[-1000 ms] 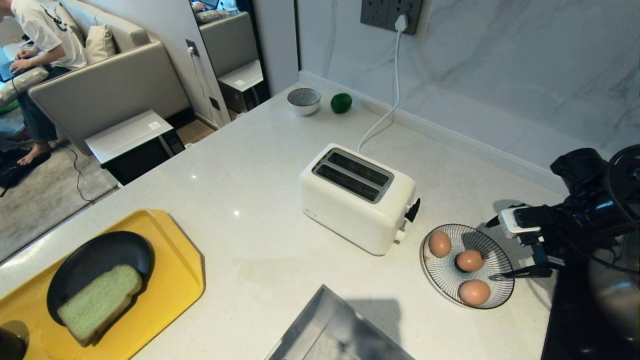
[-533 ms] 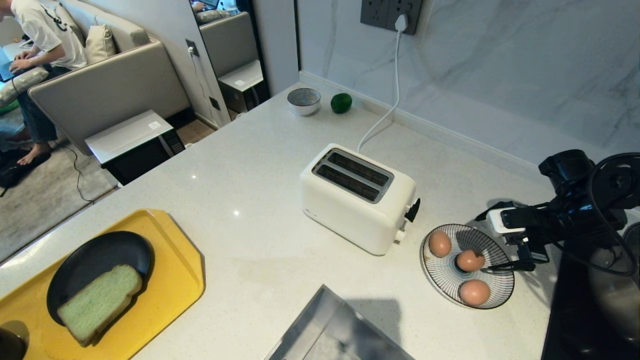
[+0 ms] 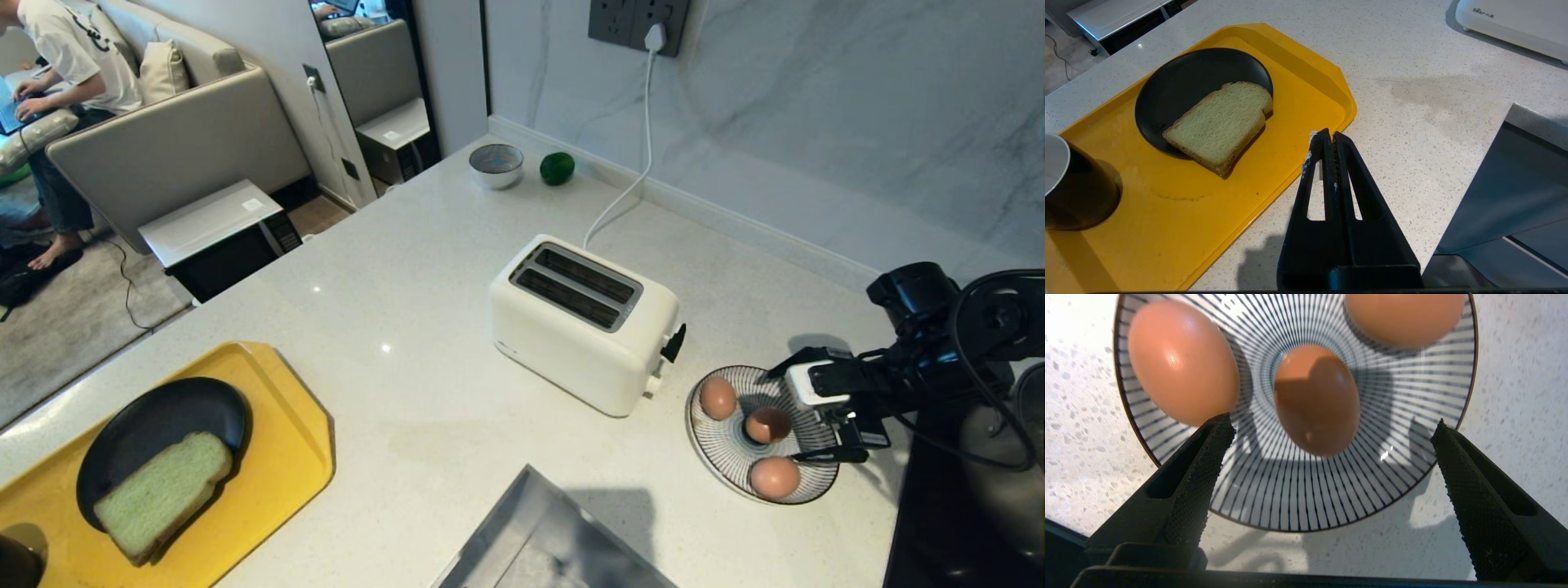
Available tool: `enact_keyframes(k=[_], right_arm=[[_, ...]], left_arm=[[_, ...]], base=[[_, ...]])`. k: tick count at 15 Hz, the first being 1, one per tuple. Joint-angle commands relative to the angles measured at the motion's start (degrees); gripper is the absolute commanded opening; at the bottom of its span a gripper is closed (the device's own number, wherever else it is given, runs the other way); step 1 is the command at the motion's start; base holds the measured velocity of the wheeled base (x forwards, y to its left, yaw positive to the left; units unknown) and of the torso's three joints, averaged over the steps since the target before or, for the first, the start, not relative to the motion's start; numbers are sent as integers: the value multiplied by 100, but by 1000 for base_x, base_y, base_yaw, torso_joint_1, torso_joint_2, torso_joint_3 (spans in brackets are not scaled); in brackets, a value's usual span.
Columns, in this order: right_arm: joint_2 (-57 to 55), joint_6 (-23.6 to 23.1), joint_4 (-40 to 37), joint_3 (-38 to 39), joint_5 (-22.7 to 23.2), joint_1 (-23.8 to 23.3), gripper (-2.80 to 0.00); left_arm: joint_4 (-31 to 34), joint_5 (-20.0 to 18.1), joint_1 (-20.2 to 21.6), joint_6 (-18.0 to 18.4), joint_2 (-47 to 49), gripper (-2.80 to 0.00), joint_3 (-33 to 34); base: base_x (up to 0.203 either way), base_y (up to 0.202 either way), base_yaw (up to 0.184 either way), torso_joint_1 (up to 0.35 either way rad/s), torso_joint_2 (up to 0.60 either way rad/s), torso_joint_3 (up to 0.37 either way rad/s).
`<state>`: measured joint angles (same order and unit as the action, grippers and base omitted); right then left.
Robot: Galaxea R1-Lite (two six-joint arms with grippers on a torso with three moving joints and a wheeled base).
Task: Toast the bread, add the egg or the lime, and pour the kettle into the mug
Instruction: Pick up the egg
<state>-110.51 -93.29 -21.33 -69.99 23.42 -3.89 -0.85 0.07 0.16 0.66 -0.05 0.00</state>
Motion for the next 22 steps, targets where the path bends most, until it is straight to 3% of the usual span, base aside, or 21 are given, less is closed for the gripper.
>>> enact_keyframes(k=[1, 22], right_arm=[[39, -47, -11, 47, -19, 141, 0], [-271, -5, 6, -12, -241, 301, 0]], left_arm=[[-3, 2, 2, 5, 5, -280, 0], [-3, 2, 2, 5, 5, -280, 0]], base=[[0, 0, 0, 0, 0, 0], [0, 0, 0, 0, 0, 0]])
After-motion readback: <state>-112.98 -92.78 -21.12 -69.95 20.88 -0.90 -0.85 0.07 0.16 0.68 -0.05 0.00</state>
